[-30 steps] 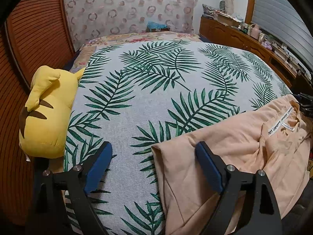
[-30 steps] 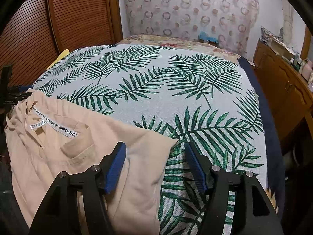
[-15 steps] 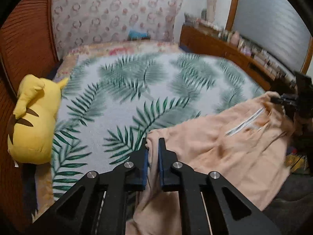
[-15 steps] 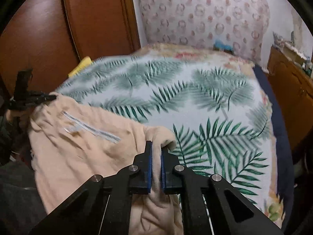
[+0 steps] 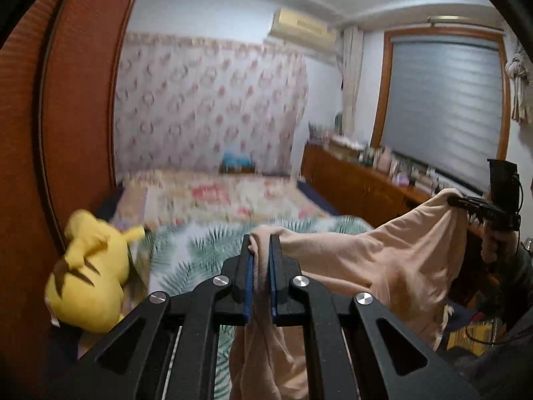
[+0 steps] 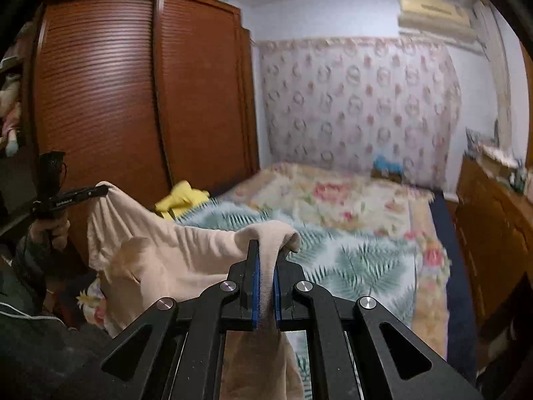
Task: Fold small clothes
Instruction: 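Raise the shirt high with both tools and carry it over the collar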
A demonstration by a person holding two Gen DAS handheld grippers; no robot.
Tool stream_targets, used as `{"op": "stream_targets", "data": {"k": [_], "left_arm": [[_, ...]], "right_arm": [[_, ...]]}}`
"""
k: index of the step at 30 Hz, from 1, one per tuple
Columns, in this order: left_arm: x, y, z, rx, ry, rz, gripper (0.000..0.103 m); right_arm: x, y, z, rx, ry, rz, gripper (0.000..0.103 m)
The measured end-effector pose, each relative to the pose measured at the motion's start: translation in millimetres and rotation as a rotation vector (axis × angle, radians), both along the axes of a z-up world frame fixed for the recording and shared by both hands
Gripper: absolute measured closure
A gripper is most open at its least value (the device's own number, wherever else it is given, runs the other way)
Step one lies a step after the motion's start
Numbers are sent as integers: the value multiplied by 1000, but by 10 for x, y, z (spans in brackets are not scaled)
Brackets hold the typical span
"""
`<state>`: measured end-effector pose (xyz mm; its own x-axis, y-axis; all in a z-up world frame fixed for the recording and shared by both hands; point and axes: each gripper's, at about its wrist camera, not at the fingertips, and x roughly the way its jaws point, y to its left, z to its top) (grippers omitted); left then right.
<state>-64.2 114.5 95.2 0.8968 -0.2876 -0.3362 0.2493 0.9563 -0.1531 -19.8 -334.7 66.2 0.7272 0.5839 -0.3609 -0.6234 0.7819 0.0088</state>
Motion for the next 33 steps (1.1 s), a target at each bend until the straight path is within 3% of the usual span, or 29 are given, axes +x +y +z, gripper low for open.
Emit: {"op": "stream_targets", "data": {"k": [7, 13, 23, 28, 33], "left_arm": [[-286, 69, 782, 62, -183, 48, 95], [-306, 76, 1382, 117, -318, 70, 95], [-505, 113, 2079, 145, -494, 121, 95], [-446, 130, 2176, 163, -524, 128, 95], [-63, 51, 2078, 190, -463, 139, 95]], "right_arm": [[-324, 1, 652, 36, -118, 44, 97], [-581, -40, 1323, 29, -253, 37, 97], [-1161, -205, 2248, 9, -428, -33, 97], [-1271, -198, 2340, -11, -437, -83, 97], [-888, 288, 1973, -46, -379, -134, 97]]}}
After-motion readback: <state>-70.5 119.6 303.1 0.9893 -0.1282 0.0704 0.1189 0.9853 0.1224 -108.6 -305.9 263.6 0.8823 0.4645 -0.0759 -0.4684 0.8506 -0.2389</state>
